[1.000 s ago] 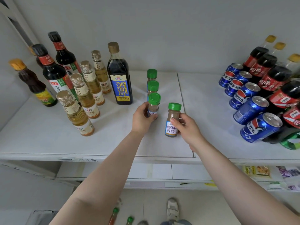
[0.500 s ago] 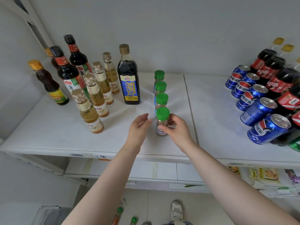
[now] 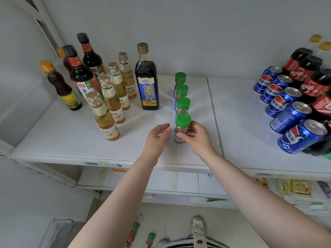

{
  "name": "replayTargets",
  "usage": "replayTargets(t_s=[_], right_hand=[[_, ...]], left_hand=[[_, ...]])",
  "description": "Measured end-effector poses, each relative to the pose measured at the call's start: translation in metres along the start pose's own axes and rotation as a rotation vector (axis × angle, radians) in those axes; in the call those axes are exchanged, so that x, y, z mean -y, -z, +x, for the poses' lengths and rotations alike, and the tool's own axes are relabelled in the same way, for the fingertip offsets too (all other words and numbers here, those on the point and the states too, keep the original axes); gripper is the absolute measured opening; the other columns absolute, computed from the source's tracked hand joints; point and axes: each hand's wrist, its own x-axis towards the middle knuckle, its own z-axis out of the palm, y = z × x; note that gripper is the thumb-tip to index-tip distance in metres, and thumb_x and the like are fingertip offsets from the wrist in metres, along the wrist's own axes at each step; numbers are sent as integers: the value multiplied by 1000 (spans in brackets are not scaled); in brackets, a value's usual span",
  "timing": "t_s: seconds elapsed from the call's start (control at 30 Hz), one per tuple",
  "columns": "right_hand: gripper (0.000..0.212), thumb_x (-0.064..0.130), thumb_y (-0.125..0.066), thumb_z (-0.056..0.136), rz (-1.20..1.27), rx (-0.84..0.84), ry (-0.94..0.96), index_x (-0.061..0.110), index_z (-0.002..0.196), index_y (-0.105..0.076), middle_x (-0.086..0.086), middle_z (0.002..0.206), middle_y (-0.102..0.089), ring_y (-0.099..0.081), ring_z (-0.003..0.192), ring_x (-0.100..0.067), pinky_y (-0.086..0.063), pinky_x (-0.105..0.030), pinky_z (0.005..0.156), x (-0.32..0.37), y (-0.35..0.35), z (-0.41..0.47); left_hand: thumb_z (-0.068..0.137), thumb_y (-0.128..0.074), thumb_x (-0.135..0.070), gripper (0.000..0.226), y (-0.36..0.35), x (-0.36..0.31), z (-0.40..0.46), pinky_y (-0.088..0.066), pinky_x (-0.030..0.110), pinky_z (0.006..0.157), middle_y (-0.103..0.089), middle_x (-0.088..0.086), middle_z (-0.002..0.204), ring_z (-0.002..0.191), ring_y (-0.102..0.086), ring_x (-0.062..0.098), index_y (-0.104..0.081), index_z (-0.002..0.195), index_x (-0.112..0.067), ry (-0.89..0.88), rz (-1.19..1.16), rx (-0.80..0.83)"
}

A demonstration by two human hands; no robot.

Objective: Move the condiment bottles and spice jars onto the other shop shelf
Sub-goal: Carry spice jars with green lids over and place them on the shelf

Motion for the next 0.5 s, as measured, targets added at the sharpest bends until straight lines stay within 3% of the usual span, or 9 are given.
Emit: replayTargets(t_s=[0.23, 0.3, 0.4, 0.5], right_hand=[[47, 12, -82, 69, -29, -12, -18, 11, 111, -61, -6, 106, -69, -64, 97, -21, -54, -36, 89, 2, 1, -4], [54, 11, -83, 68, -24, -75, -37, 11, 117, -59, -6, 112, -66, -61, 100, -19, -52, -29, 89, 5, 2, -12], [50, 10, -80, 72, 10, -207, -28, 10, 117, -58, -6, 109, -62, -57, 96, -16, -47, -8, 76, 9, 5, -34], [33, 9, -75, 77, 5, -248, 0, 13, 106, -60, -2, 99, -64, -60, 89, -16, -46, -7, 72, 9, 2, -68]], left_hand=[[94, -56, -25, 30, 14, 2, -12, -47, 32, 92, -61, 2, 117, 104, -58, 16, -62, 122, -16, -14, 17, -44], [94, -56, -23, 29, 20, 1, -21, -47, 34, 95, -61, 2, 117, 104, -57, 14, -62, 121, -17, -24, 23, -48], [94, -55, -16, 25, 28, 3, -40, -47, 34, 97, -62, 1, 115, 100, -57, 10, -62, 118, -16, -58, 25, -50], [92, -54, -9, 26, 40, 12, -68, -51, 22, 84, -65, -1, 113, 99, -59, 7, -62, 116, -18, -102, 29, -25]])
